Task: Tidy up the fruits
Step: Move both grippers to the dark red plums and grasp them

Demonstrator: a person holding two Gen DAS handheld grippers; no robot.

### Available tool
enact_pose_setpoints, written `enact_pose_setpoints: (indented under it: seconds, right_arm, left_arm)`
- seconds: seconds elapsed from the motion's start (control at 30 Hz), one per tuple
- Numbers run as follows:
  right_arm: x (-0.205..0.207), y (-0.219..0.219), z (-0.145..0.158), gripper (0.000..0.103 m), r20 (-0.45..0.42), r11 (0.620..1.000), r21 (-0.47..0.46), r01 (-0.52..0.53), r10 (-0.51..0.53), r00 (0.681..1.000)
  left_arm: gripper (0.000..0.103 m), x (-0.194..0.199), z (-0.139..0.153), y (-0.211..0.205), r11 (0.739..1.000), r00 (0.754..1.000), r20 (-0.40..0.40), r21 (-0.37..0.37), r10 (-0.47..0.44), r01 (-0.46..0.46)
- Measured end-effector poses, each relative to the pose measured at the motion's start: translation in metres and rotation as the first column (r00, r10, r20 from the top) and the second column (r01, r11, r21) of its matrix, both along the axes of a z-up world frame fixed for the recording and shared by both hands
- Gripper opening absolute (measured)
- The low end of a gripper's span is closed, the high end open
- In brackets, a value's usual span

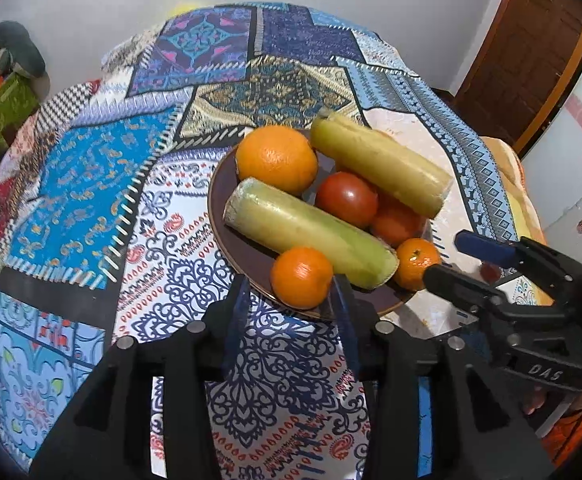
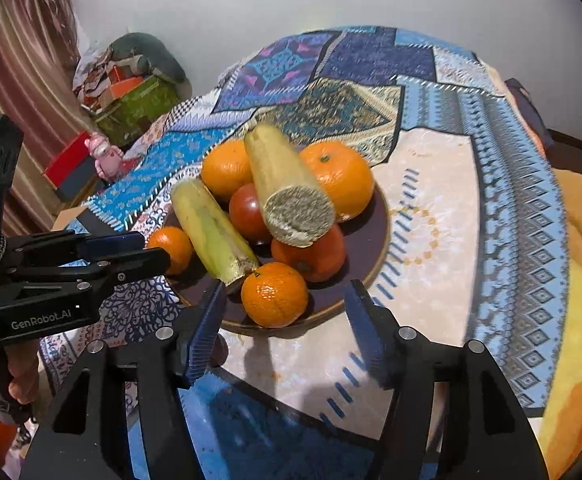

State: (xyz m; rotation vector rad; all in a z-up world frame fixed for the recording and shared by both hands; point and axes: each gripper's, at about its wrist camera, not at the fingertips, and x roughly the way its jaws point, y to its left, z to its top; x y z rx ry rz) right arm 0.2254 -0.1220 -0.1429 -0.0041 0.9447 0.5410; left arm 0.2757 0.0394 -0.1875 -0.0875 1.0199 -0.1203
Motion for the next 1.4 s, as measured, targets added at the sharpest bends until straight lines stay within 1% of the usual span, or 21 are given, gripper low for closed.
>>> enact_pose_setpoints:
  seconds: [0.13,0.23,0.43,0.57,0.77,0.93,1.0,1.07,1.13,1.2,1.23,1.3,1.4]
  right_arm:
    - [-0.010,-0.016,0.016,0.058,0.037,1.000,-0.002,0.018,-0.018,0.999]
    - [-0.018,-0.030,0.028,0.062,0.067,0.999,-0.004,0.035,-0.035,0.997]
    - [-0.035,-0.061,0.037,0.062,0.098,0.997,-0.032,0.074,-0.070,0.993]
    - [-0.044,-0.079,0.032,0.063,0.091,0.993,-0.056,0.100,-0.095,0.991]
    - [-0.054,-0.100,0.013,0.062,0.039,0.989,-0.067,0.134,-0.131,0.991]
    - [-0.054,-0.105,-0.001,0.062,0.011,0.988,-0.081,0.129,-0.128,0.992]
    - [-0.051,-0.105,-0.004,0.059,0.002,0.989,-0.073,0.126,-0.127,0.992]
    - [-0.047,-0.102,-0.007,0.050,-0.006,0.991,-0.069,0.111,-0.112,0.994]
    - [-0.042,-0.100,-0.010,0.048,-0.007,0.992,-0.073,0.101,-0.102,0.995]
    - [-0.038,-0.097,-0.014,0.046,-0.010,0.993,-0.078,0.089,-0.090,0.996]
    - [-0.037,-0.096,-0.015,0.044,-0.012,0.993,-0.080,0.084,-0.085,0.996]
    - [-0.032,-0.094,-0.018,0.044,-0.017,0.993,-0.086,0.080,-0.082,0.997]
    - [-0.023,-0.093,-0.024,0.041,-0.032,0.994,-0.077,0.081,-0.084,0.996]
  left_arm:
    - [0.047,-0.010,0.016,-0.003,1.000,1.000,0.030,-0.010,0.001,-0.001]
    - [0.048,-0.019,0.027,-0.007,1.000,0.999,0.050,-0.012,-0.001,0.001]
    - [0.050,-0.034,0.034,-0.019,1.000,0.998,0.059,-0.017,-0.015,0.016]
    - [0.050,-0.044,0.023,-0.030,0.999,0.999,0.031,-0.021,-0.035,0.036]
    - [0.050,-0.053,0.000,-0.047,0.998,0.998,-0.025,-0.027,-0.063,0.062]
    - [0.050,-0.052,-0.015,-0.058,0.997,0.996,-0.053,-0.027,-0.073,0.071]
    - [0.050,-0.048,-0.019,-0.061,0.996,0.995,-0.063,-0.030,-0.084,0.082]
    - [0.050,-0.043,-0.023,-0.065,0.996,0.994,-0.069,-0.026,-0.089,0.087]
    - [0.048,-0.038,-0.025,-0.068,0.996,0.994,-0.067,-0.015,-0.084,0.083]
    - [0.042,-0.034,-0.028,-0.069,0.997,0.994,-0.071,-0.016,-0.081,0.080]
    - [0.041,-0.032,-0.030,-0.069,0.997,0.994,-0.075,-0.013,-0.075,0.074]
    - [0.038,-0.030,-0.035,-0.070,0.999,0.996,-0.073,0.010,-0.053,0.054]
    - [0.032,-0.028,-0.036,-0.070,0.999,0.997,-0.063,0.025,-0.041,0.043]
